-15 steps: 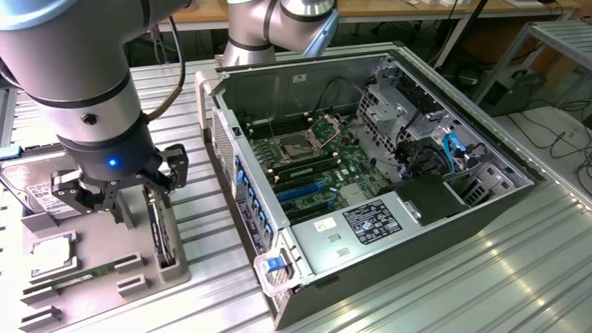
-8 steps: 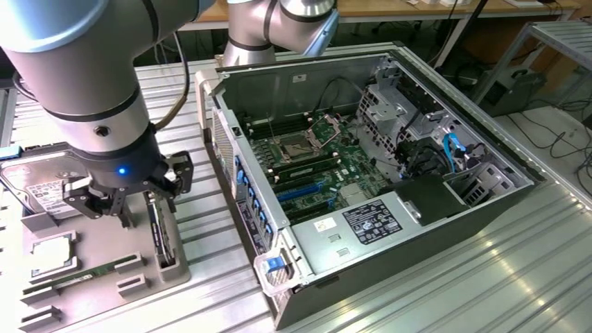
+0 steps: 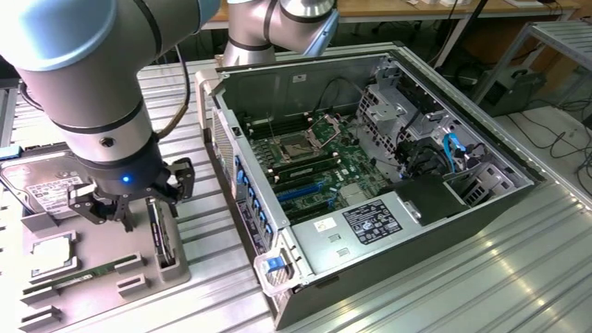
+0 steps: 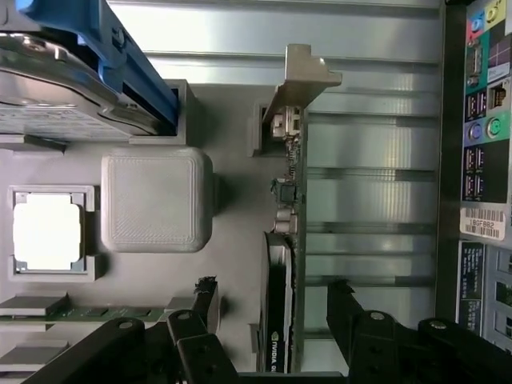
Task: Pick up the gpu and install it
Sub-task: 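Pick up the gpu and move the gpu toward the slot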
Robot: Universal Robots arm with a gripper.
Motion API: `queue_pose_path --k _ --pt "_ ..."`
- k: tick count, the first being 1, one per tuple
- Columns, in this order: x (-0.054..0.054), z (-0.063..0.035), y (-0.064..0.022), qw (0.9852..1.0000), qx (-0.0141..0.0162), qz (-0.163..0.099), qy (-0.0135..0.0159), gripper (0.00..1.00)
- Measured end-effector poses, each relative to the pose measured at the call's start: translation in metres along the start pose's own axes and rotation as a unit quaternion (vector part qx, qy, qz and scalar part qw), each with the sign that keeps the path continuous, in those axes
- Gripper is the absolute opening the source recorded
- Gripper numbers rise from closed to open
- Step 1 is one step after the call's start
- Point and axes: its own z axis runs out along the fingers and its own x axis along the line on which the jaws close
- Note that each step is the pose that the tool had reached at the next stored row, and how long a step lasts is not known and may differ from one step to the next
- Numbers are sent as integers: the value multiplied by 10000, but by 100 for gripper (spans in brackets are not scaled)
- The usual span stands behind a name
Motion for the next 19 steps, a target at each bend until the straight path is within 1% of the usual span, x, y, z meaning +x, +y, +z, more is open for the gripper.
queue_pose_path --k 4,6,11,18,19 --pt "2 75 -5 10000 0 0 0 66" --pt "4 138 -8 10000 0 0 0 66" --pt "-3 220 0 10000 1 2 0 66" --pt "-3 221 0 10000 1 2 0 66" --pt "-3 221 0 10000 1 2 0 65"
